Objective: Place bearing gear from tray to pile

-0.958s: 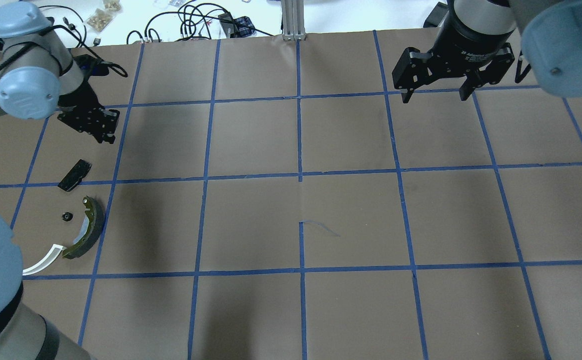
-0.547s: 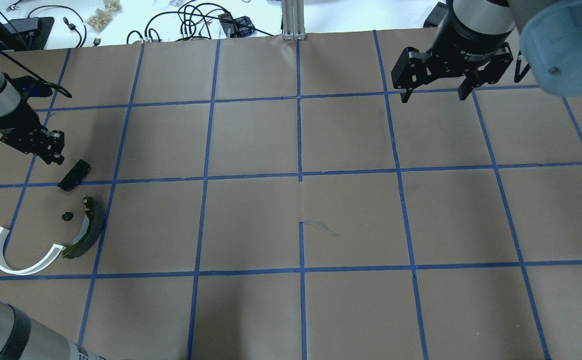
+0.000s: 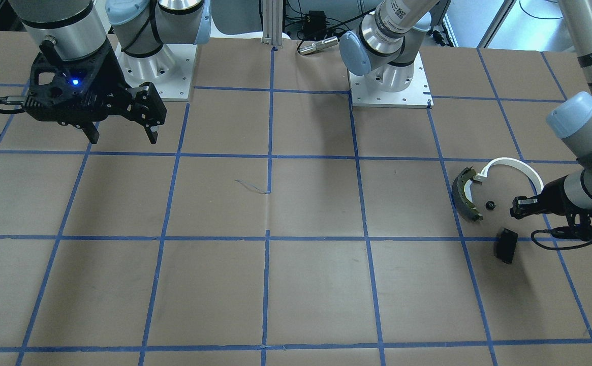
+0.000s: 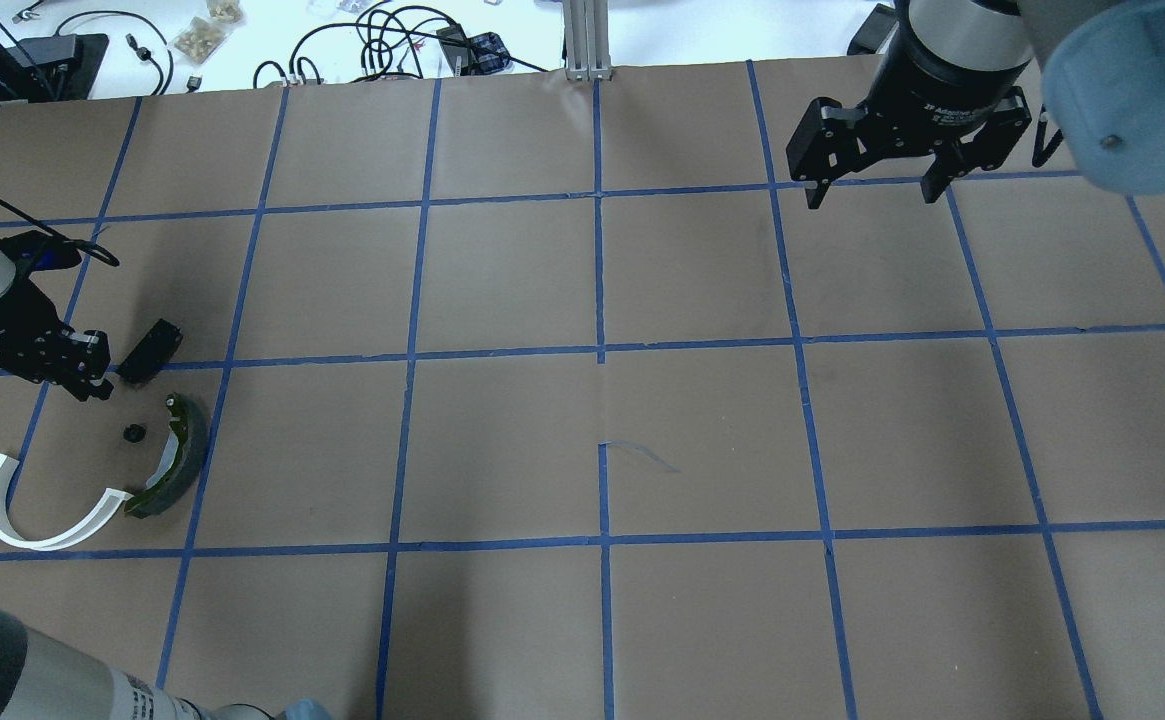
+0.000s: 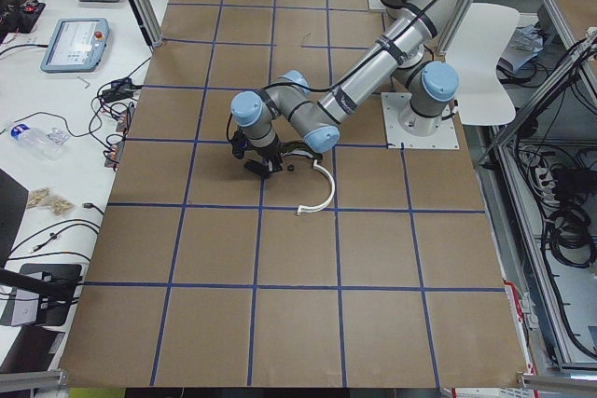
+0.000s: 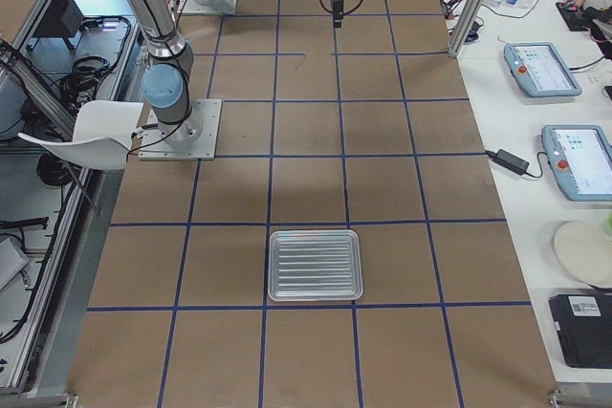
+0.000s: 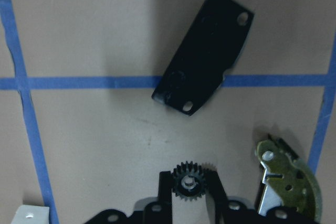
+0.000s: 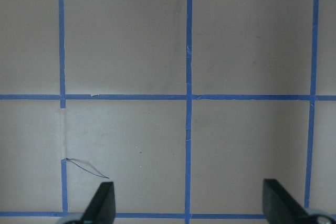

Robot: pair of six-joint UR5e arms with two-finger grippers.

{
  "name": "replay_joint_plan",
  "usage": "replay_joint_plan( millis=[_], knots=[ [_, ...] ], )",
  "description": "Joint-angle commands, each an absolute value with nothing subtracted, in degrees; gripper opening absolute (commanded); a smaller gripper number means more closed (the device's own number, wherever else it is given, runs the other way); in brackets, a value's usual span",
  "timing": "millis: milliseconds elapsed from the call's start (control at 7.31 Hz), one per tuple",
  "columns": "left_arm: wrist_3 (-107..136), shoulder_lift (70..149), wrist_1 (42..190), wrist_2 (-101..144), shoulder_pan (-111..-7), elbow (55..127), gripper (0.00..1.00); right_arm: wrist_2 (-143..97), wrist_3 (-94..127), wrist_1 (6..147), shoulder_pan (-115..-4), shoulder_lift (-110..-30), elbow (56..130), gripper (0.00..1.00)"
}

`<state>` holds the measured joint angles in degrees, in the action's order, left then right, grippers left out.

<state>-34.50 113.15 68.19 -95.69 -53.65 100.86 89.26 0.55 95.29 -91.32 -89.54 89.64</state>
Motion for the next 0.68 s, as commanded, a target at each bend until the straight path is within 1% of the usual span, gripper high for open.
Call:
replay_joint_plan(
  millis=[0, 547],
  knots=[
    [-34.45, 113.20, 68.03, -95.63, -52.12, 102.91, 0.00, 89.30, 0.53, 95.27, -91.32, -89.47, 89.65, 1.00],
    [-34.28, 113.90, 67.07, -95.71, -52.12, 103.54, 0.00, 89.38, 0.53, 95.27, -91.32, -89.30, 89.74, 1.00]
  ],
)
